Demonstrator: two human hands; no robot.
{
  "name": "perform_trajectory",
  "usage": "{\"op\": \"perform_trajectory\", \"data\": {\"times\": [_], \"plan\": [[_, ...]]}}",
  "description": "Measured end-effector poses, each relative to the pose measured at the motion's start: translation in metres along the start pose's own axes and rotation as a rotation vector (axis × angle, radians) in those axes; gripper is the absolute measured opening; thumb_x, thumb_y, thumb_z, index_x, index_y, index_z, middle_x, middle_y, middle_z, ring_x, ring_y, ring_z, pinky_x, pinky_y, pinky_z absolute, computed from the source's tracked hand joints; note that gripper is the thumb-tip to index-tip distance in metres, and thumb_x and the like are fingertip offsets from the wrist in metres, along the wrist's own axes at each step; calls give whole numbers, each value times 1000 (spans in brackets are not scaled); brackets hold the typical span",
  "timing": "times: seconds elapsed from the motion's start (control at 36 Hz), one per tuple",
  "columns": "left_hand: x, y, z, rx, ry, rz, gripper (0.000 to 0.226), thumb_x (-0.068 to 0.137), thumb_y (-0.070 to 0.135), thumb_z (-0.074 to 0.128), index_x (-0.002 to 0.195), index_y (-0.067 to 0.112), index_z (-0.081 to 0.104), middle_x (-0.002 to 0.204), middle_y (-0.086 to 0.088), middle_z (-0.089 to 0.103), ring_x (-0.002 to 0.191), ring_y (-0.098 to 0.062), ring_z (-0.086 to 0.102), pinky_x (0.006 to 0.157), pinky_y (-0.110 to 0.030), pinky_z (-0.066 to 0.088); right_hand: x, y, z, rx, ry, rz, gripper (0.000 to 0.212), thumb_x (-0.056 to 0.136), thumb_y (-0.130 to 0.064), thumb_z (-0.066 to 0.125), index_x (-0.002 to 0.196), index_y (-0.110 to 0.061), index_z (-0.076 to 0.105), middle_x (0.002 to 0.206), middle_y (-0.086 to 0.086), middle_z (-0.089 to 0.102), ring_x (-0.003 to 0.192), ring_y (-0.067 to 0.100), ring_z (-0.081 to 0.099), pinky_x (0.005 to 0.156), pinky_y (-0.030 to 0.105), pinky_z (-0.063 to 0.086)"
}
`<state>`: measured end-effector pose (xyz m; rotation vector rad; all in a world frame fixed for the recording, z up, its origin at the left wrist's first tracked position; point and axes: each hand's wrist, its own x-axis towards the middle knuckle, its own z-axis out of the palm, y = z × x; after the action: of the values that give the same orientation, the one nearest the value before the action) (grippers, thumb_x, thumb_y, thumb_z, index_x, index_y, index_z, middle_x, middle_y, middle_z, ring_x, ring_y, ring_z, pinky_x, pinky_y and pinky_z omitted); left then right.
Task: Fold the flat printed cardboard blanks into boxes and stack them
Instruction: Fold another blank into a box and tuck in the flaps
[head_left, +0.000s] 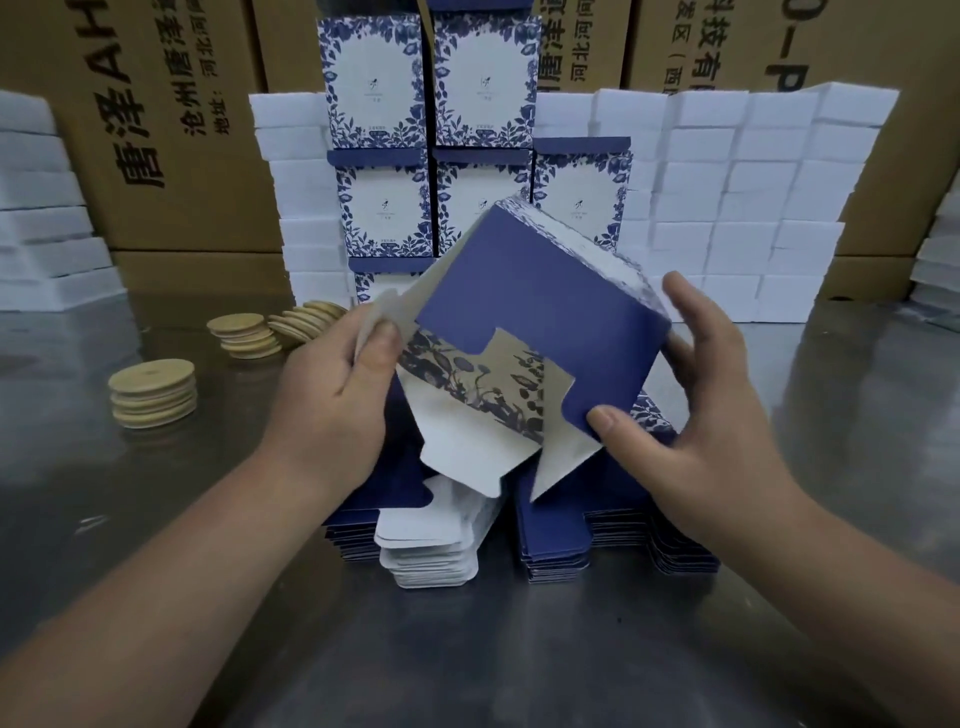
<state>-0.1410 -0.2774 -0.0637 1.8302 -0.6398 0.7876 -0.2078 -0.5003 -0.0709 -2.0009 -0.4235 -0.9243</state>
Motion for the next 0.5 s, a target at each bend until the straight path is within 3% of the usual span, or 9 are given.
{"op": "perform_trajectory", "data": {"times": [0.08, 0.14, 0.19, 0.28, 0.36, 0.44, 0.5], "plan": [[-1, 1, 1, 77, -41, 30, 20, 87, 48, 33, 101, 52, 47, 85, 38, 57, 79, 12, 52, 66, -9, 37, -2, 0, 2, 85, 133, -107, 61, 73, -39, 60, 126, -49, 30, 131, -47, 31, 125, -8, 44, 98, 18, 43], [-3, 3, 3, 101, -80, 77, 34, 91, 37, 36, 117, 57, 30, 88, 50, 46, 85, 23, 45, 70, -5, 35, -1, -1, 2, 97, 187, -124, 50, 76, -35, 59, 119, -49, 36, 131, -41, 38, 121, -7, 48, 93, 23, 48], [-5, 7, 5, 112, -118, 126, 51, 90, 28, 38, 124, 60, 19, 99, 56, 37, 92, 21, 43, 72, -7, 33, 0, 0, 2, 81, 220, -149, 39, 79, -32, 57, 112, -44, 41, 130, -30, 42, 122, 4, 52, 96, 31, 48], [-5, 13, 7, 115, -153, 141, 63, 84, 25, 40, 125, 66, 17, 108, 64, 25, 101, 15, 38, 79, 1, 27, 1, 5, 2, -25, 242, -197, 27, 83, -29, 55, 108, -30, 44, 125, -7, 47, 123, 23, 51, 102, 43, 43], [-6, 15, 6, 165, -186, 173, 59, 82, 22, 40, 122, 61, 20, 109, 62, 27, 101, 15, 37, 80, -10, 27, 1, 9, 3, -65, 250, -202, 26, 85, -30, 54, 109, -24, 45, 125, -8, 46, 122, 20, 50, 103, 40, 42], [-7, 17, 6, 195, -208, 173, 56, 82, 20, 40, 124, 55, 26, 110, 45, 36, 99, -3, 46, 76, -18, 28, 1, 10, 0, -100, 233, -207, 26, 86, -32, 53, 111, -26, 44, 127, -14, 41, 123, 12, 46, 103, 31, 40], [-8, 17, 6, 220, -221, 179, 54, 81, 17, 41, 124, 48, 31, 113, 30, 42, 96, -5, 48, 76, -20, 30, 2, 9, -1, -97, 208, -196, 26, 86, -35, 52, 110, -31, 43, 129, -18, 38, 126, 8, 43, 104, 27, 38]]}}
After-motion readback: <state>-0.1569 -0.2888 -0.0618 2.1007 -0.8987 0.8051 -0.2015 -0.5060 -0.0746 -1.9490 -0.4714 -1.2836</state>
